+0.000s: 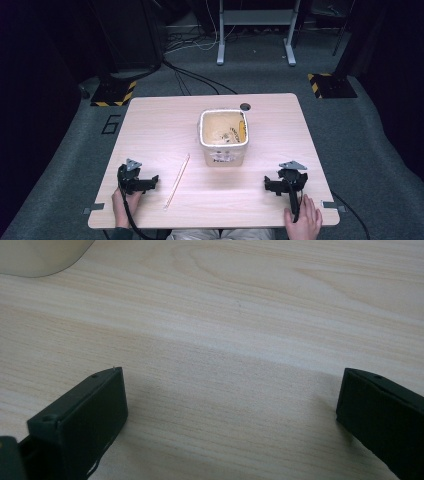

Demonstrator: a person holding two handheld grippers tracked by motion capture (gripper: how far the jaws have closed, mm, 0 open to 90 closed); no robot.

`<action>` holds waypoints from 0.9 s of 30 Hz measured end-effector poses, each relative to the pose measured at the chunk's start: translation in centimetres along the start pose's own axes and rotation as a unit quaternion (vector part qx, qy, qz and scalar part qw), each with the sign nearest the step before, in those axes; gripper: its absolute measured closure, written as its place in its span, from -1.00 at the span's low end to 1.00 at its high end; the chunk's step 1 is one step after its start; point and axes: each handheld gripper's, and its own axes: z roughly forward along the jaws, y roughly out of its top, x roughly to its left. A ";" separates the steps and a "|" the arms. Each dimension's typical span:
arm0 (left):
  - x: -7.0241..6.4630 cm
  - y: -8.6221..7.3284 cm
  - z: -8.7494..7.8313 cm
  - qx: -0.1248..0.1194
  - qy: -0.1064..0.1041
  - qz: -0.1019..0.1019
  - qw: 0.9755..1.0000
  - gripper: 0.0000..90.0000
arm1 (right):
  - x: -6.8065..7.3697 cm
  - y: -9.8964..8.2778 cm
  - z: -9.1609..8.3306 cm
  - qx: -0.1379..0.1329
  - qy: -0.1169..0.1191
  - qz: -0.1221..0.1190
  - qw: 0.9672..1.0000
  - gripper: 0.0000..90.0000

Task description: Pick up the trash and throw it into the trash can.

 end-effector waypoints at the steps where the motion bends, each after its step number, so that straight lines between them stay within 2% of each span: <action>1: 0.0 0.0 0.0 0.000 0.000 0.000 1.000 -0.98 | 0.0 0.0 0.0 0.000 0.000 0.000 1.000 -1.00; 12: 0.0 0.0 0.0 0.000 0.001 -0.001 1.000 -0.98 | 0.0 0.0 0.0 0.000 0.000 0.000 1.000 -1.00; 15: 0.0 0.0 -0.1 0.001 0.007 -0.007 1.000 -0.98 | 0.0 0.0 0.0 0.000 0.000 0.000 1.000 -1.00; 17: -0.1 -0.1 -0.1 0.002 0.017 -0.019 1.000 -0.98 | 0.0 0.0 0.0 0.000 0.000 0.000 1.000 -1.00; 27: -0.2 0.0 -0.1 0.004 0.024 -0.025 0.999 -0.98 | 0.0 0.0 0.0 0.000 0.000 0.000 1.000 -1.00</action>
